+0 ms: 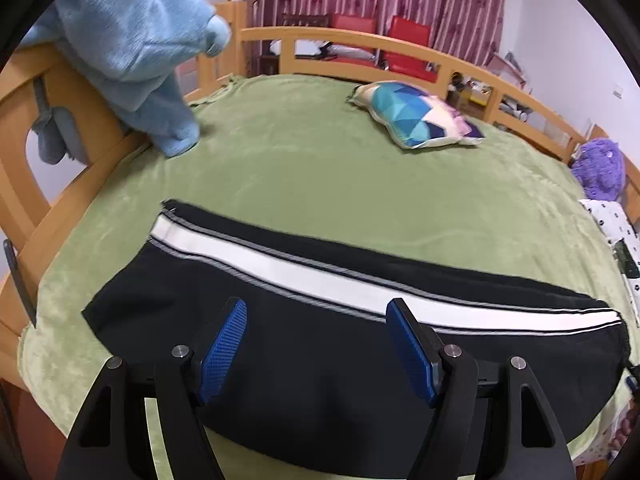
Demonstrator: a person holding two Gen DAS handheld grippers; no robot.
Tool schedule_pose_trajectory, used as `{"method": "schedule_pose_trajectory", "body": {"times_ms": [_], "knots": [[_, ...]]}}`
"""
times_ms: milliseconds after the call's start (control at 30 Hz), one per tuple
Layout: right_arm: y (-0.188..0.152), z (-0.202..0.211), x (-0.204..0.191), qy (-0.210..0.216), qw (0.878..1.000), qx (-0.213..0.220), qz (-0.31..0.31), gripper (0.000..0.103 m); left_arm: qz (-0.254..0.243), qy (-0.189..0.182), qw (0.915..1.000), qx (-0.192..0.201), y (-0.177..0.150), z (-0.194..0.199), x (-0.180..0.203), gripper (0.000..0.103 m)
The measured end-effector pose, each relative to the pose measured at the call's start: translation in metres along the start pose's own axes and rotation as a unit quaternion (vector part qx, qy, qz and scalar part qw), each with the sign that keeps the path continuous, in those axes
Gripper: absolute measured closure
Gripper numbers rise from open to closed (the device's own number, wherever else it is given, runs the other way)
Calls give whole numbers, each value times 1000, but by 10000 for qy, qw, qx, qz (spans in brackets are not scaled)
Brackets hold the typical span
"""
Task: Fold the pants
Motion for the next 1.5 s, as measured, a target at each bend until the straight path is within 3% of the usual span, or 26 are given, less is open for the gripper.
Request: {"method": "schedule_pose_trajectory", "body": {"times_ms": [133,267,533,733,933,1100,1300,1433,1500], "knots": [[8,32,-32,-68,9983,330,474,34,55,133,9999,-51,3,-8,-36,32],[6,44,-95,184,9941,497,943,34,144,206,9997,-26,10,-11,-68,32],[-29,15,-238,697,9820,257,1736,38,189,243,9995,-21,25,-36,-125,33],[-59,-17,-305,898,9707,-139,2224,38,145,324,9994,-46,44,-71,-146,33],[-83,-42,-348,1112,9603,-438,2522,38,228,539,9982,-139,61,-113,-160,33],[-108,-66,-376,1197,9432,-825,2988,38,220,558,9980,-177,69,-134,-164,33],[-118,-80,-404,1168,9218,-677,3633,31,250,509,9981,-229,68,-145,-165,33],[-130,-96,-415,1316,9080,-1189,3795,31,337,464,9981,-237,66,-145,-167,33],[-135,-94,-416,1362,9011,-1234,3927,31,339,434,9982,-224,65,-144,-168,33]]}}
Point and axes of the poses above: each gripper's, at about its wrist camera, not at the fingertips, and z roughly against the way its jaws point, x to its right, y to its top, the point moved 10 cm from there along -z, roughly the way its jaws point, and after that the axes turned 1 degree about x, right-handed, at the moved point
